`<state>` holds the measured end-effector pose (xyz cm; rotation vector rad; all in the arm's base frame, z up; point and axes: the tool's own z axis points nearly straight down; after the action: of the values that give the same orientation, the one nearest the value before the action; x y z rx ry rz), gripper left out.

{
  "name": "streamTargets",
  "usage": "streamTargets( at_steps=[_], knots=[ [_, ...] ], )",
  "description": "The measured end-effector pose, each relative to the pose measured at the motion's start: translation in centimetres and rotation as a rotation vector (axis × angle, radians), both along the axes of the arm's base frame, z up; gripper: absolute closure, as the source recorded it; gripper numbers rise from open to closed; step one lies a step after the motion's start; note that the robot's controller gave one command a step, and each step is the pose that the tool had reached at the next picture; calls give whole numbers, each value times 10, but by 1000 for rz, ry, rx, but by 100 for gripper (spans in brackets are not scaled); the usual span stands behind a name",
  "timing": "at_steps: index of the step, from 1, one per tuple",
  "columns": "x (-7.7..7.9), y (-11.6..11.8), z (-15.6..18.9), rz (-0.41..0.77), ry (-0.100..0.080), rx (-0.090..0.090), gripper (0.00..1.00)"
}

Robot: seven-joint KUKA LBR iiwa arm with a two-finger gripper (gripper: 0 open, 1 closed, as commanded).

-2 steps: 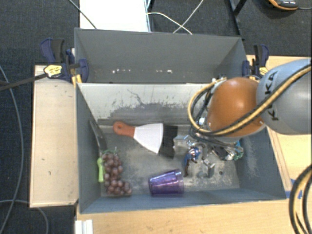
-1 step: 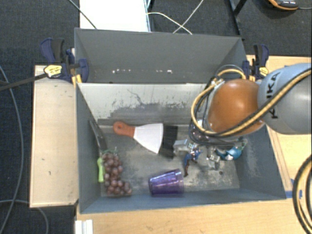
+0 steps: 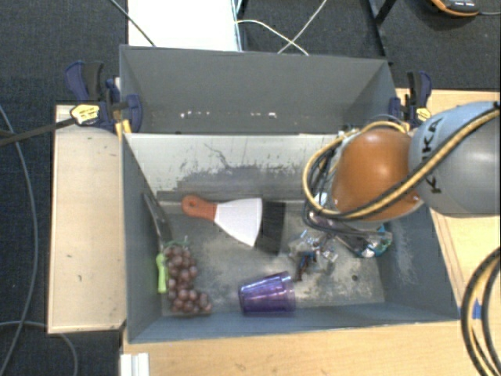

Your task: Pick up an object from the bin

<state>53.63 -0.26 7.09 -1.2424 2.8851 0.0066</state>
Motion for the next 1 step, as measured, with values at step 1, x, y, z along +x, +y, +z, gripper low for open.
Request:
streamTargets(
  at_steps=[1],
  knots=[
    [0, 0, 0, -1, 0, 0, 100]
  ],
)
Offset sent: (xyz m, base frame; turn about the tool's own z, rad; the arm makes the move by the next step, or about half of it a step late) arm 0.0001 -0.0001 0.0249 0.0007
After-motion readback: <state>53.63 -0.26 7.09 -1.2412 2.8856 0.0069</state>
